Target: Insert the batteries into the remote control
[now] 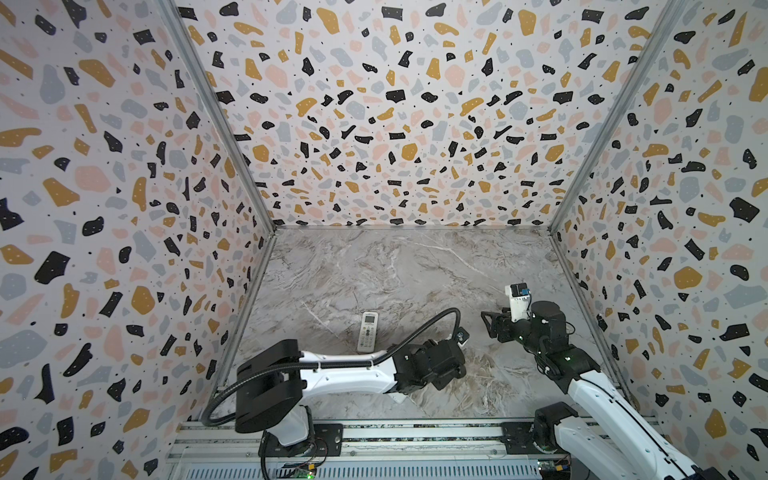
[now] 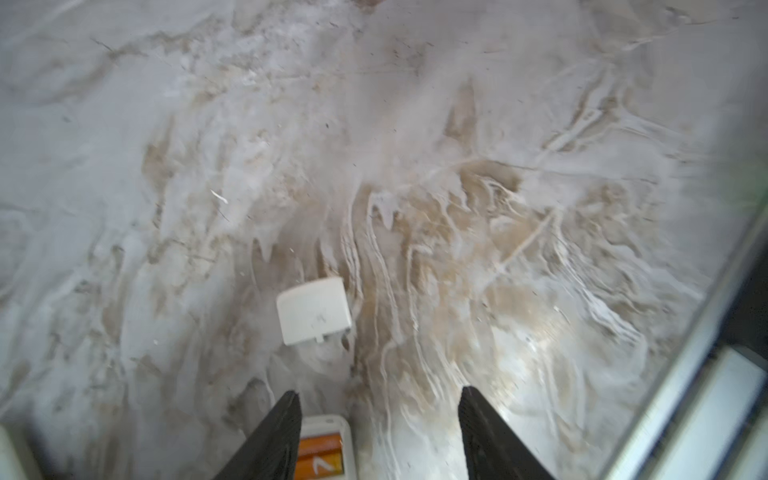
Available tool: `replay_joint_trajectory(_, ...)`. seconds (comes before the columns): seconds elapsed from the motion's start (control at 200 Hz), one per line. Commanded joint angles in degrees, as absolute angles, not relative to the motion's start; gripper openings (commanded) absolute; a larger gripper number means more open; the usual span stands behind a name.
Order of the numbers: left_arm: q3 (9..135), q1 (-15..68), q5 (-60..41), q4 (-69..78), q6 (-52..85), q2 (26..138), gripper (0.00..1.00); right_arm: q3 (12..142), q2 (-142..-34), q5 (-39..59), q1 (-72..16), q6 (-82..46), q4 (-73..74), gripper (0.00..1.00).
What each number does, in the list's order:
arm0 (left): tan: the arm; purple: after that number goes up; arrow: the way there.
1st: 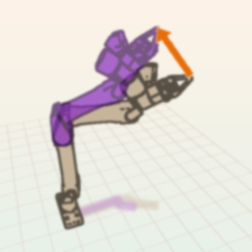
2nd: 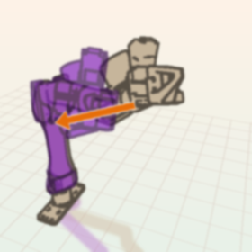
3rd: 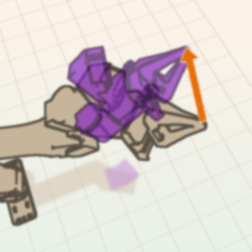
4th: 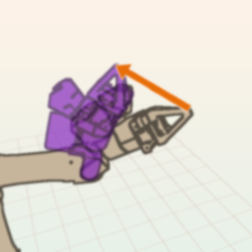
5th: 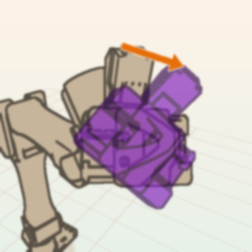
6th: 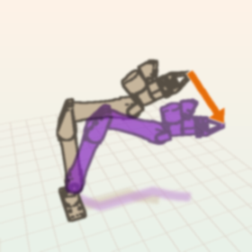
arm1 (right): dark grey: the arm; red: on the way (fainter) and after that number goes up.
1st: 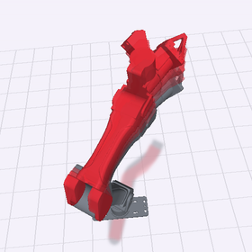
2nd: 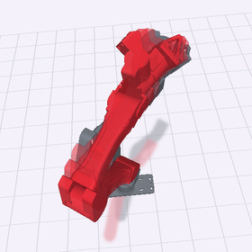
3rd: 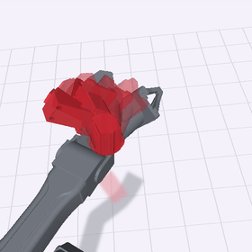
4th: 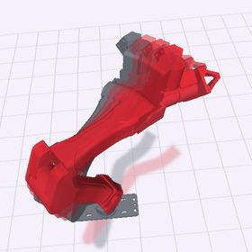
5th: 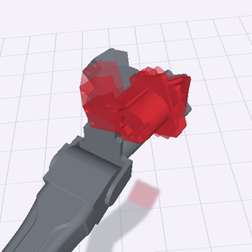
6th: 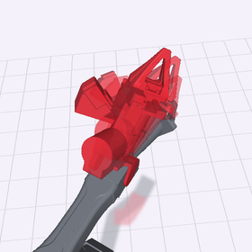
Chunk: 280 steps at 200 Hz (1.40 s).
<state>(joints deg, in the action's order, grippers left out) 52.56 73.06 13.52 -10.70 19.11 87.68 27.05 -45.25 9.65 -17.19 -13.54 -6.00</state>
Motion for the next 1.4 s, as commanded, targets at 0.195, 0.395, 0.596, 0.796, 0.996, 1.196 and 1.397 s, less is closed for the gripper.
replay_joint_trajectory(0.195,38.8,73.34,-2.76,-4.4,29.35,83.41,0.63,29.88,-53.74,13.42,-18.81,-11.86,-6.46,0.78)
replay_joint_trajectory(0.395,35.66,72.79,-2.29,-3.95,29.77,84.86,0.64,32.27,-60.66,8.55,-24.57,-11.17,-7.33,0.78)
replay_joint_trajectory(0.596,31.05,68.78,-3.2,-2.51,31.48,82.8,0.64,35.99,-68.76,3.7,-29.9,-9.5,-10.57,0.77)
replay_joint_trajectory(0.796,28.7,64.47,-3.73,-2.38,30.0,80.86,0.64,40.05,-76.28,-0.5,-34.26,-8.53,-12.21,0.77)
replay_joint_trajectory(0.996,27.65,63.75,-4.72,-1.76,29.77,80.24,0.64,45.87,-84.01,-3.56,-37.03,-7.46,-12.53,0.75)
replay_joint_trajectory(1.196,24.9,61.7,-6.13,-0.98,31.41,76.0,0.64,53.43,-93.03,-1.75,-38.78,-3.94,-11.64,0.75)
replay_joint_trajectory(1.397,23.6,59.87,-6.33,-0.7,32.84,72.51,0.64,59.85,-101.18,-1.24,-40.93,-1.35,-13.57,0.73)
